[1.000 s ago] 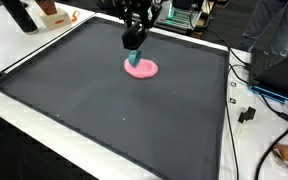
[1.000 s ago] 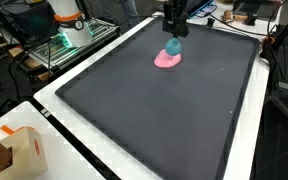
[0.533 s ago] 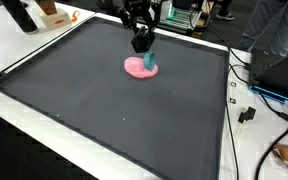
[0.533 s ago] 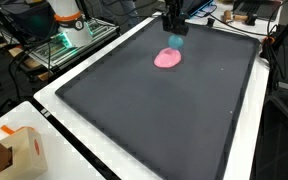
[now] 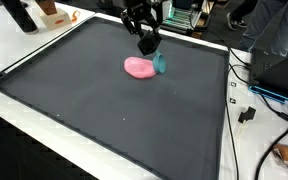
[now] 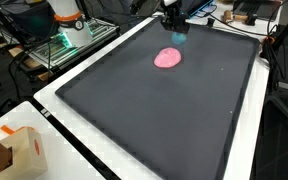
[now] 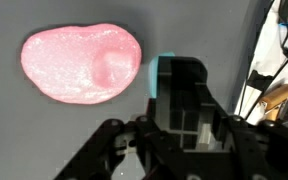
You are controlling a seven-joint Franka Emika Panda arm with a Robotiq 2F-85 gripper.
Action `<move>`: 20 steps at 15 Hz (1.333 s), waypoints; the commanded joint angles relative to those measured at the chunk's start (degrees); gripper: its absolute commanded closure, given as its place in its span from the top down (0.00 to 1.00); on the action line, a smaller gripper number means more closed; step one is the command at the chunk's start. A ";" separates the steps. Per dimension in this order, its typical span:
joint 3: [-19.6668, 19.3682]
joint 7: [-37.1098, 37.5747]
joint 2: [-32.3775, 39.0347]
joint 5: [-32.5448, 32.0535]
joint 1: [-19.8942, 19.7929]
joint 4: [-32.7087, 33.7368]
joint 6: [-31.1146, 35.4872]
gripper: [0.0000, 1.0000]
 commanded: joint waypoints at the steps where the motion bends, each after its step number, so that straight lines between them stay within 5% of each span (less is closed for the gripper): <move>1: 0.24 -5.61 0.68 6.85 -0.05 -0.82 0.05 0.26; 20: 0.21 -16.16 4.67 17.64 0.24 -1.05 1.52 0.26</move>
